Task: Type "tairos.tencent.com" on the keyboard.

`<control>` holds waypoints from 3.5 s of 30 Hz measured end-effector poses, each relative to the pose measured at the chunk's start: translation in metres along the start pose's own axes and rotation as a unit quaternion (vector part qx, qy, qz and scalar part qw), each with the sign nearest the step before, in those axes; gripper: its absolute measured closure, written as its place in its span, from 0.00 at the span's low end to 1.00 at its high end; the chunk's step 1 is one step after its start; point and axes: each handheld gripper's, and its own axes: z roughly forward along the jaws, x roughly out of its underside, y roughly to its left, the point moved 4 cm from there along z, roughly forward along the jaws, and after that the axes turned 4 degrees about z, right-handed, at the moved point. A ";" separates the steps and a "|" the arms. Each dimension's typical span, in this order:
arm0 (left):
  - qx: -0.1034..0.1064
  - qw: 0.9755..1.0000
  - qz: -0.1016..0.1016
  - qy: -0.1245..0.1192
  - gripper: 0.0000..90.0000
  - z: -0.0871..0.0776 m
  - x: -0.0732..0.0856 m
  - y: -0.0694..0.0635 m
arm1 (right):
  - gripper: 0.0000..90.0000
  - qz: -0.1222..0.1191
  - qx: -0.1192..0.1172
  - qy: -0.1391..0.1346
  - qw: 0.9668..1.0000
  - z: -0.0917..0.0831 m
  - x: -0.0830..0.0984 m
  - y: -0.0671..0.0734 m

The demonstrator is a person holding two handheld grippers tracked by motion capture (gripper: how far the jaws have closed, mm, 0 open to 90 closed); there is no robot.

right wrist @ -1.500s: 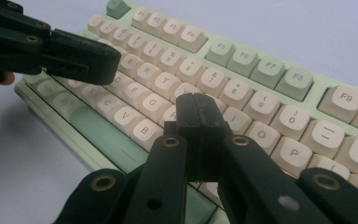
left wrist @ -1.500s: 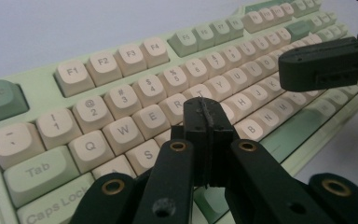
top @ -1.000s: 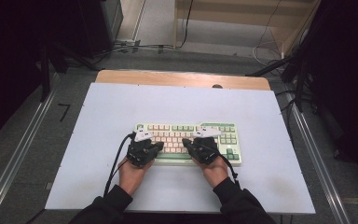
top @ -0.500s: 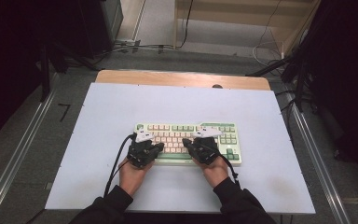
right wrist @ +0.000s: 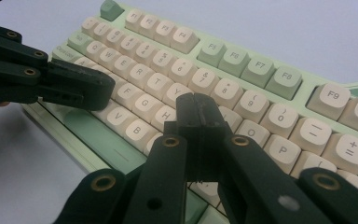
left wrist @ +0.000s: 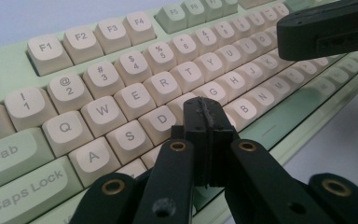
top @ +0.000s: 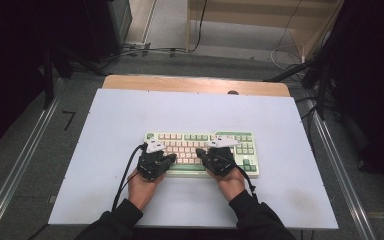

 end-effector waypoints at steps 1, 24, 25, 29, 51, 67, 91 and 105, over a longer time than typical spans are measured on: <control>0.000 1.000 0.000 -0.002 1.00 -0.001 -0.001 0.000 | 0.97 0.000 0.000 0.000 1.000 0.000 0.000 0.000; -0.029 0.999 -0.024 -0.032 1.00 -0.006 -0.011 0.022 | 0.97 -0.001 -0.001 0.000 1.000 0.001 0.000 0.001; -0.030 0.999 -0.025 -0.032 1.00 -0.006 -0.011 0.023 | 0.97 -0.001 -0.001 0.000 1.000 0.001 0.000 0.001; -0.035 0.998 -0.029 -0.033 1.00 -0.003 -0.013 0.024 | 0.97 -0.001 -0.001 0.000 1.000 0.001 0.000 0.001; -0.040 0.998 -0.032 -0.026 1.00 0.008 -0.015 0.029 | 0.97 -0.001 -0.001 0.001 1.000 0.002 0.000 0.002; -0.044 0.999 -0.020 -0.013 1.00 0.012 -0.013 0.026 | 0.97 -0.002 -0.002 0.003 1.000 0.002 0.001 0.002; -0.031 0.999 -0.025 -0.036 1.00 -0.001 -0.018 0.024 | 0.97 -0.006 -0.007 0.005 1.000 0.004 0.002 0.005; -0.030 0.999 -0.025 -0.035 1.00 -0.002 -0.018 0.025 | 0.97 -0.017 -0.012 0.017 1.000 0.010 0.006 0.012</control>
